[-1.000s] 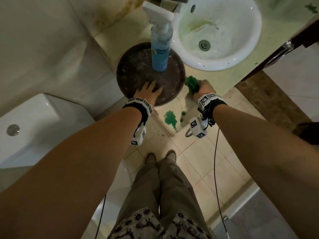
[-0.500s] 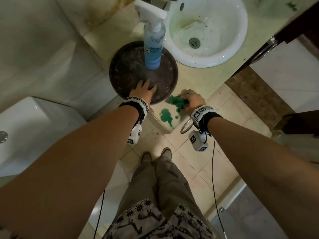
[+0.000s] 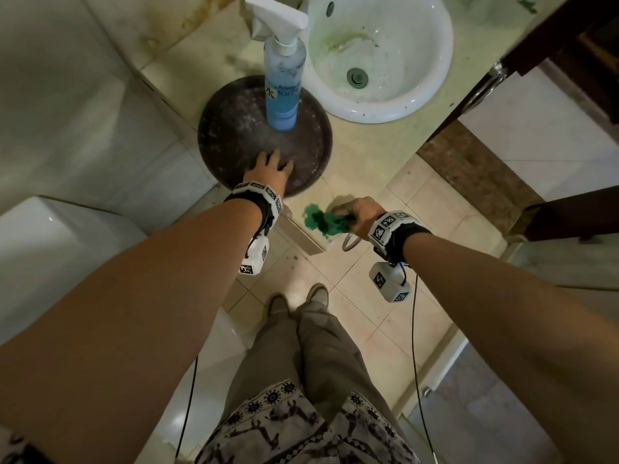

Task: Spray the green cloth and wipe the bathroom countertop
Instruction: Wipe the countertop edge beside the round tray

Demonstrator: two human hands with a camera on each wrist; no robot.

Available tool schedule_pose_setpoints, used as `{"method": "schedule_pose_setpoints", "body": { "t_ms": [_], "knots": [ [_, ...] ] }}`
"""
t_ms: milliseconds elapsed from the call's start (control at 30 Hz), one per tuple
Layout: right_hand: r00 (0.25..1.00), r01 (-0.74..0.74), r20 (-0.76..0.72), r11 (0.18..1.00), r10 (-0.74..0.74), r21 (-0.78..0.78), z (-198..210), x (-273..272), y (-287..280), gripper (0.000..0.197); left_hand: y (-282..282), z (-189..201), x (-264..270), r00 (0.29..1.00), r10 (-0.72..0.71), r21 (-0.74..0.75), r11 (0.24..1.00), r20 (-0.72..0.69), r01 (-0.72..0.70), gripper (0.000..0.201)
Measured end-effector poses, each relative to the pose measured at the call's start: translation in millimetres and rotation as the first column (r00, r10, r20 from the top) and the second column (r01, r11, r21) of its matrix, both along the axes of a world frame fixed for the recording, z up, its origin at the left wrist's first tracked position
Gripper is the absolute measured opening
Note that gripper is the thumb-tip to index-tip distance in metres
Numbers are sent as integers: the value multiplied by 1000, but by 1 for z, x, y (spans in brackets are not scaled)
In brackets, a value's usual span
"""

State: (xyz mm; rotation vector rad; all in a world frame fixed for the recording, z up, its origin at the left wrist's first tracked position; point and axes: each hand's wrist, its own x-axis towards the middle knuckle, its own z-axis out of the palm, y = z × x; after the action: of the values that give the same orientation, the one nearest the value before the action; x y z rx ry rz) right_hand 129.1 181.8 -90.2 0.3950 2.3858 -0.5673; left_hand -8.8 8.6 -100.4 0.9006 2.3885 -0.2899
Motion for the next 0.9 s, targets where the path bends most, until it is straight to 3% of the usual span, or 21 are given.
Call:
{"method": "schedule_pose_setpoints", "body": {
  "t_ms": [67,167,233,300,500,633,900],
  "knots": [
    [988,149,-20,987,-150,-55,2,-2,3,45,-1,-1,0,1000,-14,-3,1000,-13,14,118],
    [885,424,-162,899,-438,-114,5,-9,9,38,-3,-3,-2,1000,-18,13,1000,4,18,118],
    [818,519,-248,852,-518,-66,6,-15,13,36,-4,-4,-4,1000,-19,20,1000,15,19,117],
    [801,554,-276,832,-532,4,5,-19,11,39,-5,-5,-4,1000,-13,22,1000,23,12,116],
    [891,399,-240,917,-385,8,1,-28,-12,48,-7,-7,-5,1000,-7,35,999,30,6,116],
    [970,191,-164,980,-181,48,1,-33,-19,54,-7,-6,-6,999,-8,32,999,38,7,116],
    [998,-6,-70,1000,8,26,1,-23,-24,59,-4,-1,-5,999,14,21,1000,51,-15,116]
  ]
}}
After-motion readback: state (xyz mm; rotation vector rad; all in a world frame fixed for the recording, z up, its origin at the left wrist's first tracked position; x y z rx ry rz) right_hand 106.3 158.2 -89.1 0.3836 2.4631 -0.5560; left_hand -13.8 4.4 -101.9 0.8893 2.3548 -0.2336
